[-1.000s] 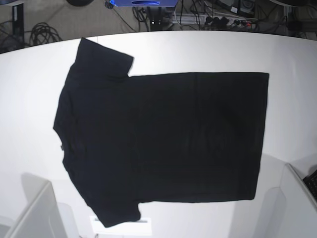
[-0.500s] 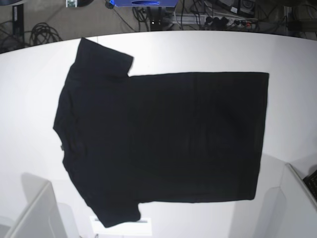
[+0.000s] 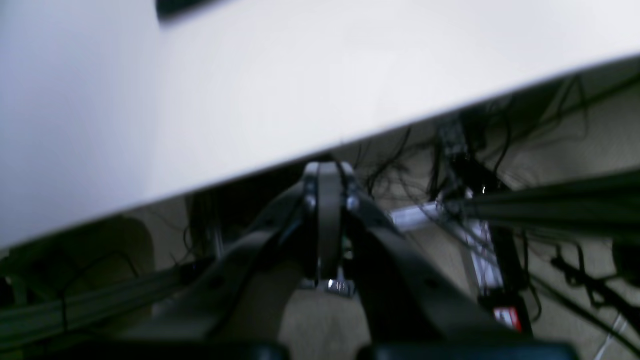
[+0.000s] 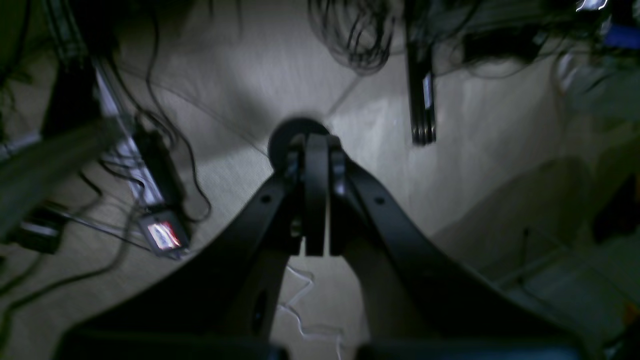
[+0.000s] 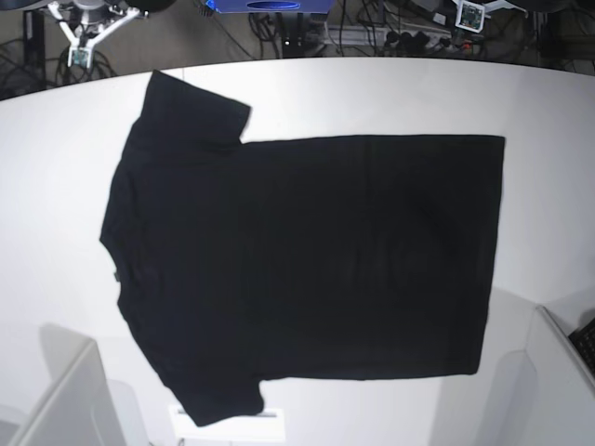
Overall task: Fold the T-shirt properly
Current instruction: 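Lower both grippers onto the shirt's shoulder corners and pinch them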
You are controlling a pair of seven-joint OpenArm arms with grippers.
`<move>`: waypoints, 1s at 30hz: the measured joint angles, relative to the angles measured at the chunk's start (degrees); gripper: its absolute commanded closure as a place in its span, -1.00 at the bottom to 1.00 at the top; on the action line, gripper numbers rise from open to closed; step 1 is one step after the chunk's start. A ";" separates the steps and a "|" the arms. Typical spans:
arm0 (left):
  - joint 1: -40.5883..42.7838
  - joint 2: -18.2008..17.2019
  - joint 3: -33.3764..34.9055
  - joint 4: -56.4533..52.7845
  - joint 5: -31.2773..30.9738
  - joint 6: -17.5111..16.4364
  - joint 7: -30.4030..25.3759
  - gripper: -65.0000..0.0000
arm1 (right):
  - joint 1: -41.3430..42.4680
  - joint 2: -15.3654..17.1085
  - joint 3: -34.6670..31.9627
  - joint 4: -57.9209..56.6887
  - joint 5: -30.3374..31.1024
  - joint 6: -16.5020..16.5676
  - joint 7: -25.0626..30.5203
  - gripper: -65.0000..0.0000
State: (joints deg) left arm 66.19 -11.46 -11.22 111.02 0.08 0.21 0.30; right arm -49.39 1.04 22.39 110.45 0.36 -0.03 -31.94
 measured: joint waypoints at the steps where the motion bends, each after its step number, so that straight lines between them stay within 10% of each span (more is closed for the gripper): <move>1: -0.11 0.00 0.00 0.15 0.00 -0.02 0.00 1.00 | 0.79 -0.11 0.00 0.96 0.09 0.07 -0.55 1.00; 8: -4.76 0.07 -1.03 0.35 -0.22 -0.22 0.61 1.00 | 9.53 -1.44 -0.02 2.43 2.43 -0.17 -2.62 1.00; 18: -7.69 -0.61 -7.56 0.24 -18.36 -0.24 1.31 1.00 | 13.68 -0.68 0.81 2.78 28.70 -0.39 -3.04 1.00; 24: -9.14 -2.05 -11.74 -0.02 -25.94 -0.35 1.27 0.27 | 14.08 3.52 0.83 2.51 44.26 -0.61 -2.69 0.11; 30: -11.76 -2.19 -14.29 -0.70 -28.98 -7.34 1.16 -0.66 | 14.25 5.68 0.81 -4.94 52.70 -0.46 -2.78 0.03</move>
State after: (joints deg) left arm 54.43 -13.65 -25.52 110.32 -28.91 -7.14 1.45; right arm -35.14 6.72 23.20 105.51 53.06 -0.49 -34.72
